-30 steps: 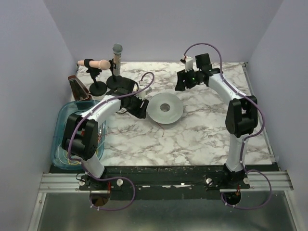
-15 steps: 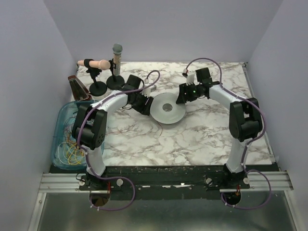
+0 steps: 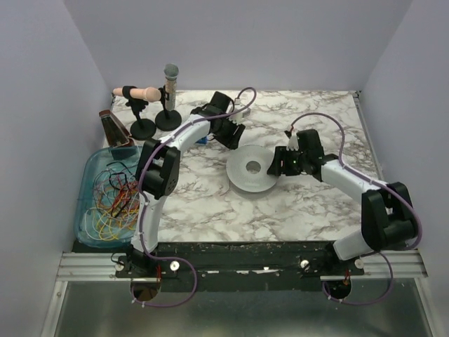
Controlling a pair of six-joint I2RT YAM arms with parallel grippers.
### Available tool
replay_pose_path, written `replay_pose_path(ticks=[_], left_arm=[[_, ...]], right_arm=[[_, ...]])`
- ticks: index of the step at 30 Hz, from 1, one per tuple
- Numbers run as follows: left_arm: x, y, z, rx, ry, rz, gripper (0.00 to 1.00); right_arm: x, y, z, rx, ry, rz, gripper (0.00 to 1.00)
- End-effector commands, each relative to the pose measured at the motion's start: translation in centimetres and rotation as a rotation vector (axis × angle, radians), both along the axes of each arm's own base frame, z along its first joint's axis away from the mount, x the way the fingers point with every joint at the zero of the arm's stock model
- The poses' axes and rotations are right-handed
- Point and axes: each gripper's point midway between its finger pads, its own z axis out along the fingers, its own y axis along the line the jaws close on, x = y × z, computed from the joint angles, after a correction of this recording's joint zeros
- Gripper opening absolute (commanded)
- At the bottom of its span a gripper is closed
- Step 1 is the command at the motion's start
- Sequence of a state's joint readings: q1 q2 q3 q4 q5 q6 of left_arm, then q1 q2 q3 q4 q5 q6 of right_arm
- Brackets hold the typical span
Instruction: Wrap the cables
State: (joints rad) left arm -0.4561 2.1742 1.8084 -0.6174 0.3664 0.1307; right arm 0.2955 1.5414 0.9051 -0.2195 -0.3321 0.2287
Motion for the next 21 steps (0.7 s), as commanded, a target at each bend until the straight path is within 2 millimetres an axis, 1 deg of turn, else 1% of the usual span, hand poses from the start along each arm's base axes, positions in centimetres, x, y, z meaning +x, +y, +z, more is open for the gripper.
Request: replay_pose_path(ticks=[1,4,6,8,10,11,12,13,14,15,16,17,18,19,20,21], left_arm=[[-0.7,-3.0,-0.4,0.031,0.032,-0.049,0.63],[0.8,-3.3,0.6,0.052,-0.016,-0.049,0.63],[1.9,-3.1,2.0,0.073,-0.058,-0.048,0.63],[3.0,-2.4,4.3,0.077,-0.114,-0.032,0.63],[3.4,-1.4,6.9,0.067,-0.165,-0.015,0.63],[3.3,-0.7,7.7,0.071,-0.18,-0.007,0.63],[2.8,-0.1,8.9,0.07,-0.201,-0.008,0.63],[1.8,0.4,9.3,0.076,-0.205,-0.018,0.63],[0.8,0.8,10.3,0.065,-0.223,-0.032,0.63],[-0.8,1.2,10.7,0.059,-0.219,-0.051,0.62],[-2.5,1.5,10.3,0.057,-0.196,-0.077,0.61],[-4.1,1.7,10.5,0.045,-0.184,-0.102,0.6],[-6.0,2.0,9.7,0.047,-0.148,-0.123,0.59],[-7.7,2.3,9.5,0.037,-0.125,-0.139,0.59],[-9.5,2.6,8.6,0.026,-0.089,-0.151,0.59],[-11.4,3.1,6.9,0.025,-0.033,-0.156,0.59]], right_arm=[[-2.7,0.0,-0.1,0.026,0.001,-0.097,0.63],[-4.1,-0.3,0.6,0.038,-0.014,-0.097,0.64],[-4.4,-0.6,1.1,0.025,-0.023,-0.086,0.66],[-3.8,-1.2,1.8,-0.037,-0.043,-0.066,0.68],[-2.4,-1.5,3.1,-0.096,-0.078,-0.028,0.68],[-1.1,-1.1,4.9,-0.096,-0.121,-0.002,0.68],[-0.2,-0.4,5.9,-0.095,-0.152,0.048,0.69],[0.8,-0.1,6.8,-0.099,-0.179,0.067,0.69],[1.9,0.3,7.4,-0.109,-0.206,0.092,0.7],[3.1,0.6,7.7,-0.126,-0.227,0.113,0.7],[4.2,0.6,7.7,-0.146,-0.235,0.12,0.7],[5.2,1.0,7.5,-0.151,-0.227,0.129,0.7],[5.9,1.2,6.9,-0.174,-0.231,0.17,0.7],[6.6,1.6,6.9,-0.175,-0.236,0.195,0.7],[7.1,2.1,6.5,-0.168,-0.231,0.217,0.71],[7.4,2.5,6.2,-0.161,-0.226,0.242,0.7]])
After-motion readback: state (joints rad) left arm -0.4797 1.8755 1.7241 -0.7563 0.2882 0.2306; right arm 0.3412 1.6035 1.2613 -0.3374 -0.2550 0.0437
